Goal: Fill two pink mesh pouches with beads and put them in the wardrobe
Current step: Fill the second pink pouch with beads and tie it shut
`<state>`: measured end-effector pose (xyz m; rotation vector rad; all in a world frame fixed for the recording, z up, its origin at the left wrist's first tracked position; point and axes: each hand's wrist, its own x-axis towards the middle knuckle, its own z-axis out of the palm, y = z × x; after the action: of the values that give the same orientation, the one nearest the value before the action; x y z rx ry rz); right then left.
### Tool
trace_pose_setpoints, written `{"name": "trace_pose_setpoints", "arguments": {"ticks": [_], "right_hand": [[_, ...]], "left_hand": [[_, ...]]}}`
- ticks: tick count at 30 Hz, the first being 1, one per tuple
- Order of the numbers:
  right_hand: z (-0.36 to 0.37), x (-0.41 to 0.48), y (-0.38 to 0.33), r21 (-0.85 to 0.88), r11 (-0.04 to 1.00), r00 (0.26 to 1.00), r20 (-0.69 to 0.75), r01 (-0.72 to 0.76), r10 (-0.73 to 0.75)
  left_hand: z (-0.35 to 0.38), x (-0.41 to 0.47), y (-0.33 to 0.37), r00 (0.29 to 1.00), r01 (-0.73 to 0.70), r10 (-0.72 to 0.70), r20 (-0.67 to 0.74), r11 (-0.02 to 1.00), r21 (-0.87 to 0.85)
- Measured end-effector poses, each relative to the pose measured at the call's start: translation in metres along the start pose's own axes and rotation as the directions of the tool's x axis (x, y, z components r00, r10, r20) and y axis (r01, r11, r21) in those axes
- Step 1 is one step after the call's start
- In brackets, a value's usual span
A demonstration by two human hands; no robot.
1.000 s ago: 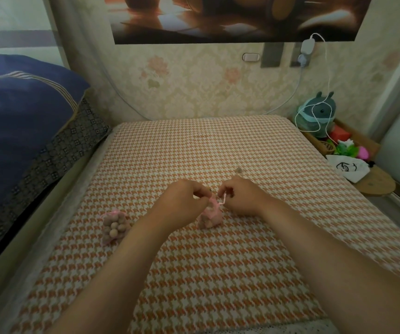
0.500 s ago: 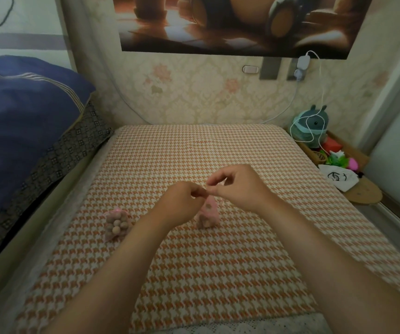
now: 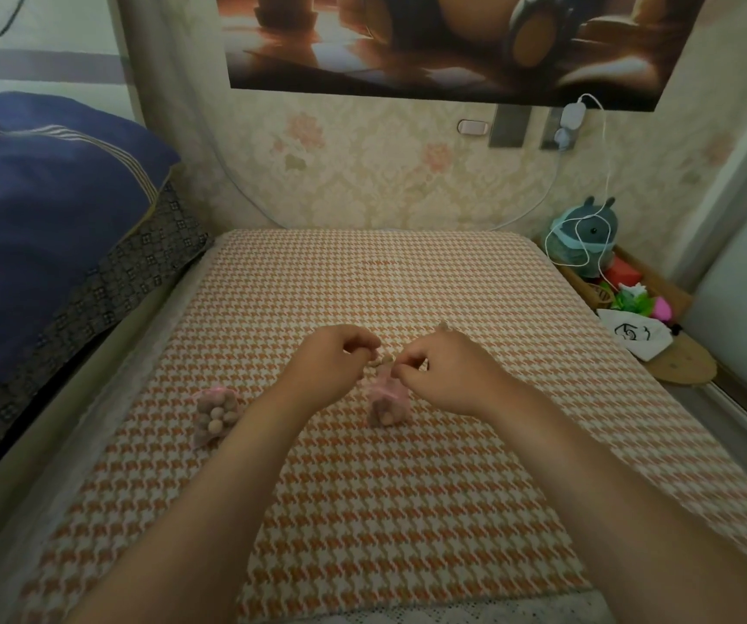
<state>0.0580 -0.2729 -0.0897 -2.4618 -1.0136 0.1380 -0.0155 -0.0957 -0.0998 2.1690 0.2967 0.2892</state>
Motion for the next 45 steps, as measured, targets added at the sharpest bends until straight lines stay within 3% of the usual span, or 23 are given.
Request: {"name": "trace_pose_setpoints", "arguments": {"ticks": [4,9,14,19,24,28,30,32,36,41,45], "right_hand": [[-0.003,0.000,0.007,0.044,0.999,1.000,-0.007,-0.005,0.005],[0.002,0.009,0.012,0.117,0.993,1.000,-0.008,-0.019,0.020],[0.003,0.007,0.009,0.162,0.987,1.000,0.018,0.001,-0.004],[0.003,0.007,0.009,0.156,0.988,1.000,0.006,-0.003,0.002],[0.001,0.006,0.007,0.169,0.986,1.000,0.019,-0.013,0.010],[-0.002,0.005,0.004,0.158,0.986,0.999,0.032,-0.047,0.043],[-0.002,0.006,0.004,0.133,0.990,0.998,0.037,-0.052,0.047],[-0.002,0.007,0.005,0.114,0.992,0.997,0.048,-0.057,0.052],[-0.005,0.005,-0.001,0.107,0.992,0.996,0.050,-0.073,0.068],[-0.007,0.001,-0.005,0.107,0.990,0.995,0.059,-0.086,0.080],[-0.008,0.001,-0.006,0.103,0.990,0.994,0.051,-0.096,0.092]], "left_hand": [[0.005,0.013,-0.015,1.000,-0.002,0.004,-0.022,0.993,0.115],[0.026,0.035,-0.049,0.988,-0.111,0.070,0.135,0.938,0.328],[0.036,0.041,-0.056,0.987,-0.160,0.160,0.029,0.916,0.368],[0.036,0.046,-0.054,0.946,-0.316,0.234,0.223,0.816,0.484],[0.034,0.046,-0.052,0.972,-0.231,0.195,0.128,0.891,0.392],[0.019,0.042,-0.038,0.995,-0.096,0.098,-0.012,0.985,0.144],[0.006,0.040,-0.016,0.988,-0.119,0.122,-0.091,0.992,0.042],[-0.005,0.033,0.007,0.985,-0.171,0.169,-0.046,0.984,-0.050],[-0.010,0.017,0.025,0.967,-0.209,0.194,0.162,0.975,0.078],[-0.008,0.008,0.020,0.974,-0.187,0.153,0.167,0.959,0.214],[-0.007,0.005,0.025,0.975,-0.151,0.119,0.187,0.975,0.165]]}}
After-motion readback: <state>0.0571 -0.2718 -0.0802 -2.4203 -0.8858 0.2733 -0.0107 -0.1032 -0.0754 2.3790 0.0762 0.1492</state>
